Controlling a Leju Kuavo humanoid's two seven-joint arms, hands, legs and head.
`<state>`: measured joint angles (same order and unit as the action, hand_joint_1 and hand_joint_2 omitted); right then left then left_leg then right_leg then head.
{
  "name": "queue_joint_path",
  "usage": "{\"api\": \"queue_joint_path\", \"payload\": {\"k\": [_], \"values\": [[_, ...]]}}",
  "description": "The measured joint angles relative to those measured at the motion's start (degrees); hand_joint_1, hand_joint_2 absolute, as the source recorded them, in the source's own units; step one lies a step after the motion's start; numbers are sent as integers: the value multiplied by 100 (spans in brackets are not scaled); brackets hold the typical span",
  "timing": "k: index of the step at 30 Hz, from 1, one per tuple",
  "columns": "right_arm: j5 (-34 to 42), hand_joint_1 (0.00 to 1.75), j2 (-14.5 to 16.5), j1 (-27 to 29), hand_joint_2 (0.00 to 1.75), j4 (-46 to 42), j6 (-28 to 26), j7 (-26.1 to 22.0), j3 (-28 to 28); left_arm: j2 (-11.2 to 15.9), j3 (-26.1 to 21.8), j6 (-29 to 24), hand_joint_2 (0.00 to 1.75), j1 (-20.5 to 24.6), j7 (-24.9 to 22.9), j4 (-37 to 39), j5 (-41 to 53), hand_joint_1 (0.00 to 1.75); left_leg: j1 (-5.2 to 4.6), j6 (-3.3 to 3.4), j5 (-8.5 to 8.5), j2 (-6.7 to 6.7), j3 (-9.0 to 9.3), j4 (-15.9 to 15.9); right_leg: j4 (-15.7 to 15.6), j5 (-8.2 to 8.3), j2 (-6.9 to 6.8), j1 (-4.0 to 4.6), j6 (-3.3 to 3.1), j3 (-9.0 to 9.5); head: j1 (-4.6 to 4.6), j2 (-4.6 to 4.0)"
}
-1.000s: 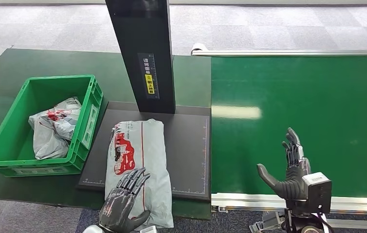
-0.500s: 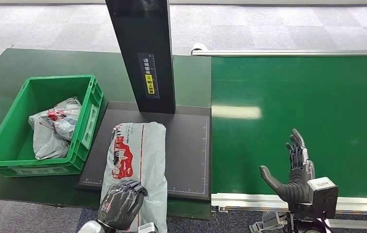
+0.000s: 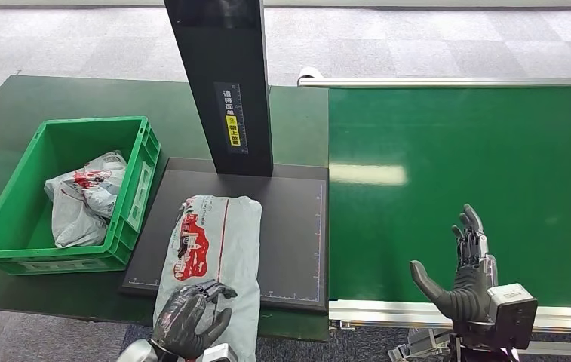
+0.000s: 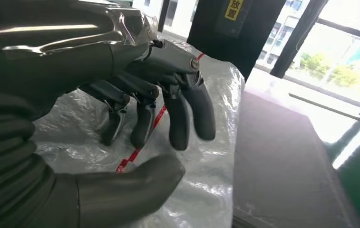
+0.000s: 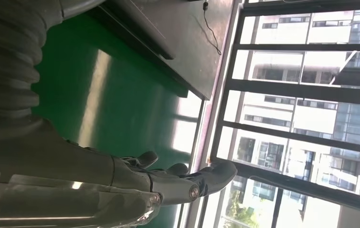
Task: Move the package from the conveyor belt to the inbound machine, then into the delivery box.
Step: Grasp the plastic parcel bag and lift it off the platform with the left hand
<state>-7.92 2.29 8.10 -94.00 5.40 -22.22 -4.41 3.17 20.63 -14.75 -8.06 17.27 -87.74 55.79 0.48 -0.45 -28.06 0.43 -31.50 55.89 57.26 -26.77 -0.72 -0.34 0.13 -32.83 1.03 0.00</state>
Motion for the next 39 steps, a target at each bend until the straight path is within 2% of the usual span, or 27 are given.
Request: {"api": "queue_joint_path", "payload": {"k": [19,27,31,39], "values": [[-19,0,84,19,175,-45,-51,10,-9,-6,-144,345,175,-57,218,-307,-266,0,0,0,0,0,-1,0,0,0,0,0,0,0,0,0],[-19,0,94,17,175,-45,-34,10,-18,63,-134,207,175,-84,-196,-350,756,0,0,0,0,0,0,0,0,0,0,0,0,0,0,0],[-19,0,137,18,175,-46,-17,10,-43,74,-58,34,175,-69,-581,-246,1621,0,0,0,0,0,0,0,0,0,0,0,0,0,0,0],[-26,0,171,17,175,-78,-5,10,-53,74,40,-87,175,22,-785,113,1951,0,0,0,0,1,0,0,0,0,0,0,0,0,-1,0]]}}
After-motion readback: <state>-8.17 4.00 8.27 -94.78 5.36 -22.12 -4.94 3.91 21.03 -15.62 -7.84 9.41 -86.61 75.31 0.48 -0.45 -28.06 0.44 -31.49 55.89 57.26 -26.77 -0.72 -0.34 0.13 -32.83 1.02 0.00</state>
